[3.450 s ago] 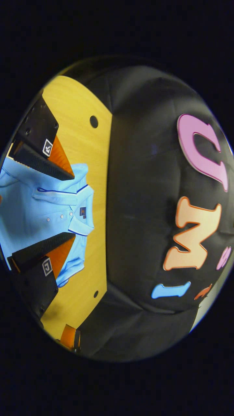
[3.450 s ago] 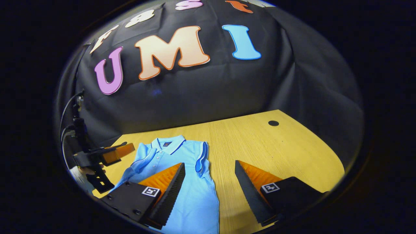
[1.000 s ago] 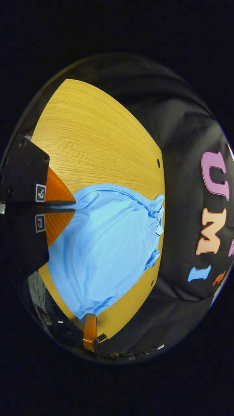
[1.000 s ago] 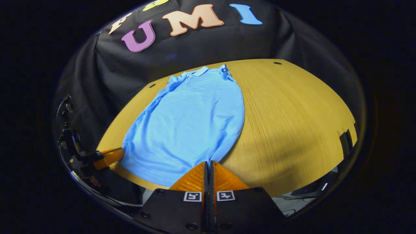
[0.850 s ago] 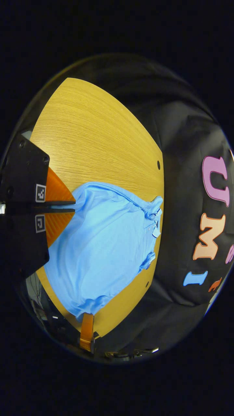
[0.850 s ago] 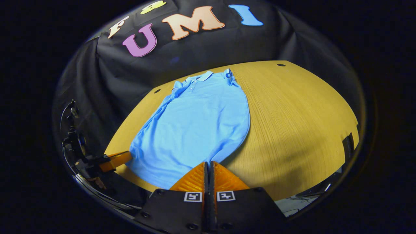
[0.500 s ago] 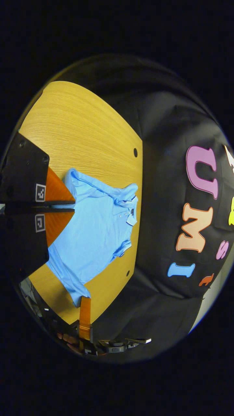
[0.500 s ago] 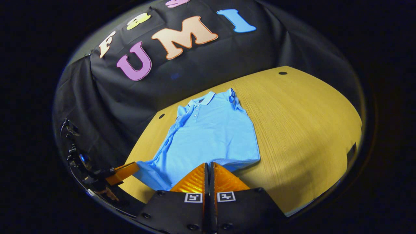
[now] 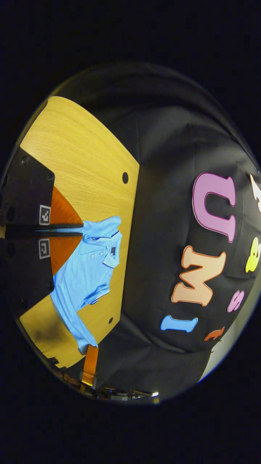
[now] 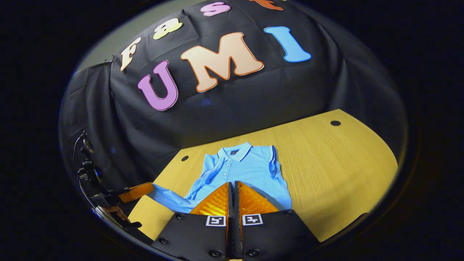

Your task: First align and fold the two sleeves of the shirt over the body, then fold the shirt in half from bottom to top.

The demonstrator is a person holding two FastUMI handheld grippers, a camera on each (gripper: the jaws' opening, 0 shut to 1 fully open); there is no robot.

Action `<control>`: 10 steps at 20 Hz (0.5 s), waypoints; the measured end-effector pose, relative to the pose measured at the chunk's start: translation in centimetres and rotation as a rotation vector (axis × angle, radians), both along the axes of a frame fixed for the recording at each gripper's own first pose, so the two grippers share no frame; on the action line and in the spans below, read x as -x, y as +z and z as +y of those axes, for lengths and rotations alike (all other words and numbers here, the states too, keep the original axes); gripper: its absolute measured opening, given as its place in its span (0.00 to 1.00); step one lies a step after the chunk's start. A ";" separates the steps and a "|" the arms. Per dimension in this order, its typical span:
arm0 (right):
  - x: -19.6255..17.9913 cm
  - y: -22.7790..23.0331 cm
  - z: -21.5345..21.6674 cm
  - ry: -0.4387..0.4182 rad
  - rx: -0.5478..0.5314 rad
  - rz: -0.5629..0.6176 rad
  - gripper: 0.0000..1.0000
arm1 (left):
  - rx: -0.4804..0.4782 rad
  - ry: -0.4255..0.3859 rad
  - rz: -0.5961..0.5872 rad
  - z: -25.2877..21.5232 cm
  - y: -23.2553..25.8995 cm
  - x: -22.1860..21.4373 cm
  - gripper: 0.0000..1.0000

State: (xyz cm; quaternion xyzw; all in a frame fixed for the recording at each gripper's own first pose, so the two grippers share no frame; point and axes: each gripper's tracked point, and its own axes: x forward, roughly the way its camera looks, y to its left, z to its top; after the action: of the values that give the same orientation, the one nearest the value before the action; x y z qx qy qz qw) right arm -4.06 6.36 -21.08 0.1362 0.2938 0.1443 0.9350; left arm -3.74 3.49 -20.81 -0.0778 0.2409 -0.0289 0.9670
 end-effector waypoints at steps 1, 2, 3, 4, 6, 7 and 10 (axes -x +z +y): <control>-1.6 0.2 0.0 -0.010 -0.001 -0.018 0.02 | -0.005 0.007 0.005 0.4 0.0 -1.5 0.00; -3.2 0.1 0.2 -0.022 -0.008 -0.027 0.02 | -0.002 0.011 -0.001 0.6 0.2 -3.1 0.00; -4.8 -0.3 0.4 -0.032 -0.017 -0.029 0.02 | 0.002 0.010 -0.007 0.7 0.4 -4.9 0.00; -6.5 -0.7 0.7 -0.042 -0.024 -0.028 0.02 | -0.004 0.007 -0.012 0.8 0.3 -6.5 0.00; -10.1 -1.8 1.0 -0.067 -0.024 -0.030 0.02 | -0.033 -0.002 -0.008 1.4 -0.4 -10.1 0.00; -11.8 -2.5 1.3 -0.075 -0.022 -0.029 0.02 | -0.040 -0.013 0.002 1.3 -0.8 -11.9 0.00; -17.2 -5.1 1.2 -0.108 0.026 -0.039 0.02 | -0.039 -0.034 0.000 0.9 -2.2 -17.8 0.00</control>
State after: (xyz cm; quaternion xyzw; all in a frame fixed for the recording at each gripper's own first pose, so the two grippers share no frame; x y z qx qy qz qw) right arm 13.16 7.59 -26.21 0.1370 0.2698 0.0925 0.9486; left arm 14.04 4.36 -23.01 -0.0550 0.2425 -0.0406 0.9678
